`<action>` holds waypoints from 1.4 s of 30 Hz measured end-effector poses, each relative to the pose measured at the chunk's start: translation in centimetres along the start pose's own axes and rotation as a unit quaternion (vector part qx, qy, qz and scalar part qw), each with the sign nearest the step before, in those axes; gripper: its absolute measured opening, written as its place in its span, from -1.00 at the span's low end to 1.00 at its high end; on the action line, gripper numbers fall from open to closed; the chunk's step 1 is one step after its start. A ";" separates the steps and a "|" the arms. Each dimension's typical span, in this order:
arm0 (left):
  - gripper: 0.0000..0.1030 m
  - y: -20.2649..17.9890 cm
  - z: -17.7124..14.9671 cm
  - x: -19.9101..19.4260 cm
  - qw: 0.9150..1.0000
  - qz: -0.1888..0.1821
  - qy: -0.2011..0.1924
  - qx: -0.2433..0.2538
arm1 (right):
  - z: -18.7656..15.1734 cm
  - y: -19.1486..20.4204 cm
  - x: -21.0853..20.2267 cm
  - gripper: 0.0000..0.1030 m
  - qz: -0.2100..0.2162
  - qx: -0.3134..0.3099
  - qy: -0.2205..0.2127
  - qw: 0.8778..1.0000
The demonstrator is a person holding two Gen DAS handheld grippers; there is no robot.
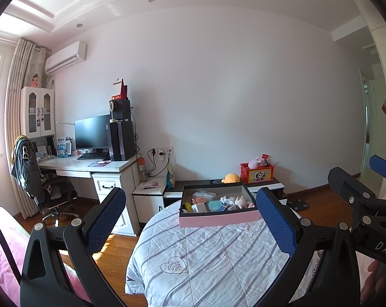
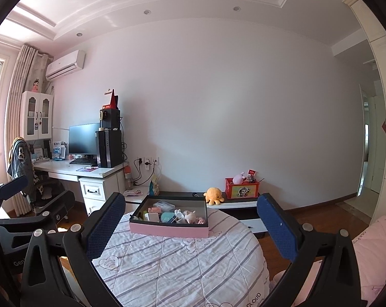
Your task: Organize rigid objects
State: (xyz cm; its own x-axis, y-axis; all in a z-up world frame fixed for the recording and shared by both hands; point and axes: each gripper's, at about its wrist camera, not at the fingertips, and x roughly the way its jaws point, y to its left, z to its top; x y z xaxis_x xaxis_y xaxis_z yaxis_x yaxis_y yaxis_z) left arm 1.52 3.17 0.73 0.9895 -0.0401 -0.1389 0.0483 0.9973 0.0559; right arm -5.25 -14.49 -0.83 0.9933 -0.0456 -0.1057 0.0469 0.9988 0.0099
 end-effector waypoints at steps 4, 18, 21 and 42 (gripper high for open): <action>1.00 0.0 0.0 -0.1 1.000 -0.001 0.001 0.000 | -0.1 0.3 0.0 1.00 -0.001 -0.001 0.001 1.000; 1.00 -0.1 -0.1 0.1 1.000 -0.001 0.002 -0.001 | -0.3 0.2 0.0 1.00 -0.004 -0.002 0.005 1.000; 1.00 -0.4 -0.3 0.1 1.000 0.000 0.002 -0.001 | -0.2 0.2 0.0 1.00 -0.003 -0.002 0.007 1.000; 1.00 -0.4 -0.9 0.3 1.000 0.007 -0.005 -0.001 | -0.1 0.4 -0.1 1.00 -0.003 -0.003 0.009 1.000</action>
State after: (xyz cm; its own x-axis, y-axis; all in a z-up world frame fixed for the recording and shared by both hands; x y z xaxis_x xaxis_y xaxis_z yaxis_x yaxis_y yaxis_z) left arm 1.67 2.79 -0.19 0.9914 -0.0261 -0.1285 0.0335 0.9979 0.0559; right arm -5.35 -14.10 -0.95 0.9909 -0.0522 -0.1244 0.0529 0.9986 0.0028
